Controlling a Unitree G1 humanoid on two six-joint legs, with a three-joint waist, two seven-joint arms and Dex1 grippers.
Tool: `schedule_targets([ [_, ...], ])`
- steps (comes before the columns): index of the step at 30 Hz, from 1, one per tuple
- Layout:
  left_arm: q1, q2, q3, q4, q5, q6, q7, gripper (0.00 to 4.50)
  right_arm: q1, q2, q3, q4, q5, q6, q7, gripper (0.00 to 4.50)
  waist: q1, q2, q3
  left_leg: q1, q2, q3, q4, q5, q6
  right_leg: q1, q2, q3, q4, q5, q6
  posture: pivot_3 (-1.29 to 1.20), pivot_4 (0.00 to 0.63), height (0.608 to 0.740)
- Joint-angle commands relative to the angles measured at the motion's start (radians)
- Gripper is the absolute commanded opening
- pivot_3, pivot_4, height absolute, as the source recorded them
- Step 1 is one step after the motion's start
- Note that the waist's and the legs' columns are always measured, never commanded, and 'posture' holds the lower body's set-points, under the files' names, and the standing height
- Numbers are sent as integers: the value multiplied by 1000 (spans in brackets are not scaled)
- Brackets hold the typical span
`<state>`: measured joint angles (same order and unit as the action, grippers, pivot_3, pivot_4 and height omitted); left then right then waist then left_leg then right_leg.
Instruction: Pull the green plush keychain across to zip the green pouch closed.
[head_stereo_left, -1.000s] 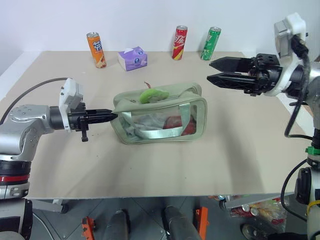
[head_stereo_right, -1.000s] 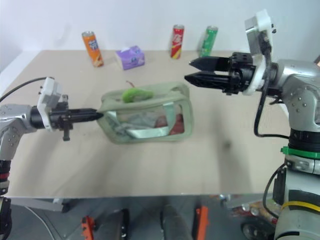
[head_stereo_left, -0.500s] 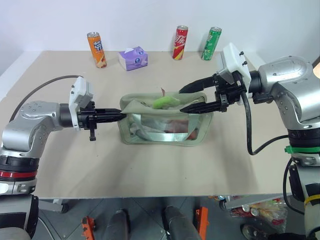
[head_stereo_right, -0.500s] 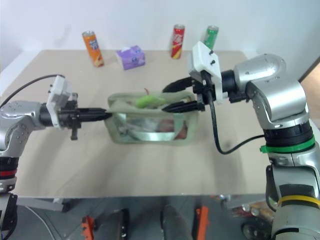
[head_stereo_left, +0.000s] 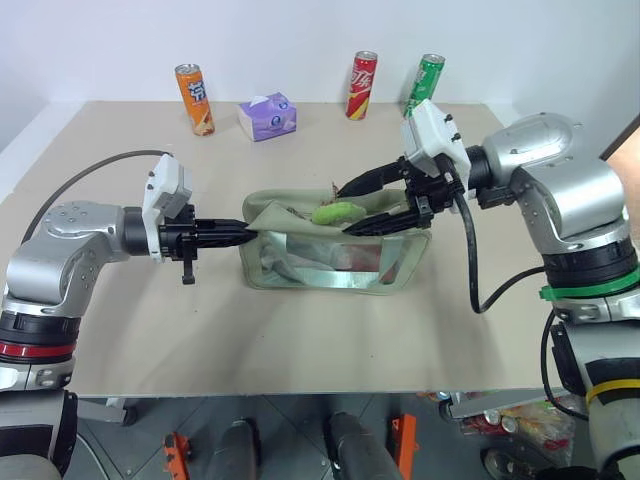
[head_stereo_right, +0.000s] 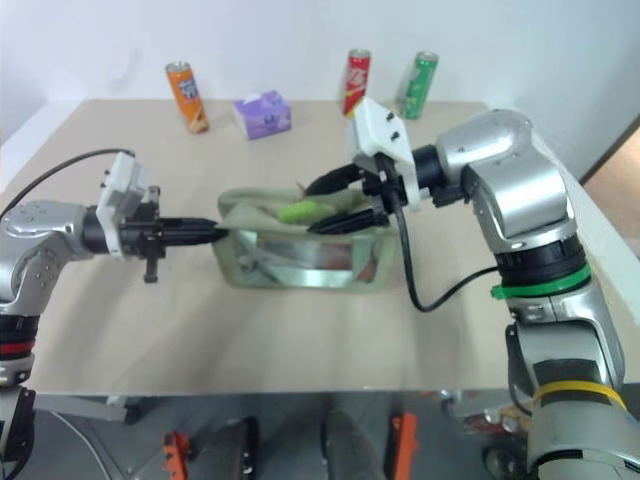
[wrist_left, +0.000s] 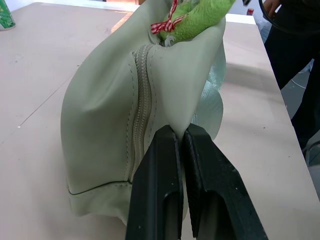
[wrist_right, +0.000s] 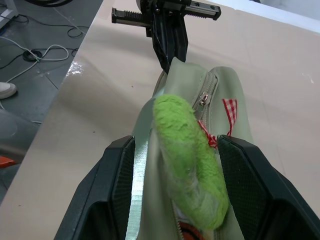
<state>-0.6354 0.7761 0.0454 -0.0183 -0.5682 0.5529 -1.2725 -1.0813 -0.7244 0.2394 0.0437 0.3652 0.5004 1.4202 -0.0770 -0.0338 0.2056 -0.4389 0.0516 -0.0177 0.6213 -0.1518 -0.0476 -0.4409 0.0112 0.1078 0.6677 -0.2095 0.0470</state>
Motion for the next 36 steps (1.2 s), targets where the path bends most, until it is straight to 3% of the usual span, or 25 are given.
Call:
schedule_targets([
  [1,-14,6,3,-25,-6,5,1,0,-36,13,6,5,-22,-23,13,2666,0,0,0,0,0,0,0,0,0,0,0,0,0,0,0,0,150,740],
  [3,-13,5,6,-29,-9,7,4,0,-45,36,19,45,-57,-41,-10,2666,0,0,0,0,0,0,0,0,0,0,0,0,0,0,0,0,150,740],
  [11,-3,7,10,-39,-14,13,13,0,-64,55,3,107,-76,-56,8,148,0,0,0,0,0,0,0,0,0,0,0,0,0,0,0,0,150,740],
  [12,-3,6,10,-39,-14,14,14,0,-65,51,-2,107,-72,-55,14,51,0,0,0,0,0,0,0,0,0,0,0,0,0,0,0,0,150,740],
  [28,-25,-17,-12,-6,2,-4,4,0,-68,-85,-145,93,46,93,69,51,3,0,0,0,0,0,0,0,0,0,0,0,0,0,0,0,150,740],
  [36,-15,-13,-9,-16,0,-2,-1,0,46,-290,-120,96,-110,-73,53,51,4,0,0,0,-1,0,0,0,0,0,-1,0,0,-1,0,0,150,740],
])
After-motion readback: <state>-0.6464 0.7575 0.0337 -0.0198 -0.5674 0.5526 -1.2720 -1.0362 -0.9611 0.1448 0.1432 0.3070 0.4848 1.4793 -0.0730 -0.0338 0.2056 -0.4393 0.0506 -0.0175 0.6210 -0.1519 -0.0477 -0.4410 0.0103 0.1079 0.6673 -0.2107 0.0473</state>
